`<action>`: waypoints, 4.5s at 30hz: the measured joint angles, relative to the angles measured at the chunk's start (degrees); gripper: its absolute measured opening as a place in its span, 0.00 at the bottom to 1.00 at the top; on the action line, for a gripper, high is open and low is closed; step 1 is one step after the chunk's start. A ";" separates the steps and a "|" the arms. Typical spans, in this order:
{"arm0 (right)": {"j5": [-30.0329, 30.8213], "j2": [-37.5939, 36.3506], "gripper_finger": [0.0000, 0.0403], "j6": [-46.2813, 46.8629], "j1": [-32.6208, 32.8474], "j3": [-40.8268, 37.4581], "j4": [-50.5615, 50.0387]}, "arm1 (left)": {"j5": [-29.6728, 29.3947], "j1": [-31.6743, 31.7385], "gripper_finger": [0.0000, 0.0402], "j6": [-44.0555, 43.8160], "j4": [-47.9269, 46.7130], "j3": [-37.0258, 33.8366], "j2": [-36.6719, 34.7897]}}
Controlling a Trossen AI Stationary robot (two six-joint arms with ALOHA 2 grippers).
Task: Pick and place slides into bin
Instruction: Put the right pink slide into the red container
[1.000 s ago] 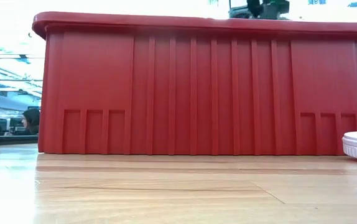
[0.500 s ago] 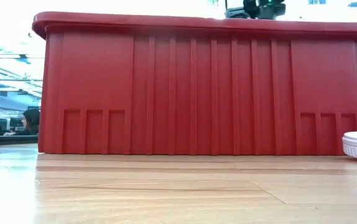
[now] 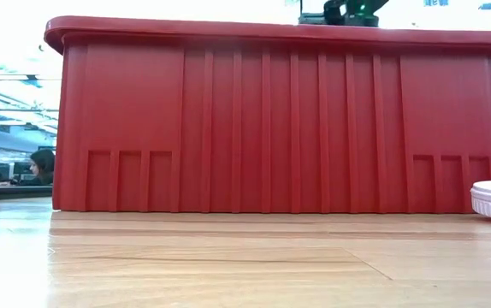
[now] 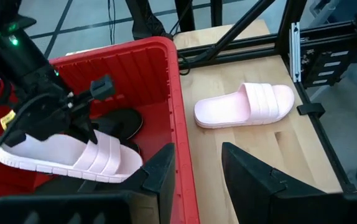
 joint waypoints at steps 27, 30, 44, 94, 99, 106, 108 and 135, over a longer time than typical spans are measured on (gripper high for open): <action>4.54 3.38 0.00 -3.41 0.15 0.00 2.08 | 0.00 0.00 0.32 -0.35 -0.48 0.00 0.00; 4.64 0.33 0.00 -3.68 0.15 0.00 1.47 | 0.01 0.00 0.32 -0.12 -0.50 0.00 0.00; 10.88 -9.47 0.00 -1.47 -2.74 0.04 -2.68 | -0.10 0.34 0.32 -0.13 -0.48 0.00 0.00; 13.97 -5.84 0.00 -17.27 -6.65 -0.07 -15.31 | 3.14 27.85 0.32 7.00 -10.14 0.00 0.00; 14.05 -5.84 0.00 -20.42 -8.20 -0.31 -15.37 | 3.14 28.06 0.32 7.28 -10.15 0.00 0.00; 17.53 -4.83 0.00 -24.39 -9.25 -5.06 -14.02 | 3.19 28.06 0.32 7.30 -10.16 0.00 0.00; 18.06 -4.97 0.00 -25.60 -9.29 -5.58 -13.34 | 3.19 28.06 0.32 7.30 -10.16 0.00 0.00; 16.61 -4.91 0.13 -19.67 -9.22 -5.80 -5.31 | 3.17 28.06 0.32 11.52 -10.25 0.00 0.00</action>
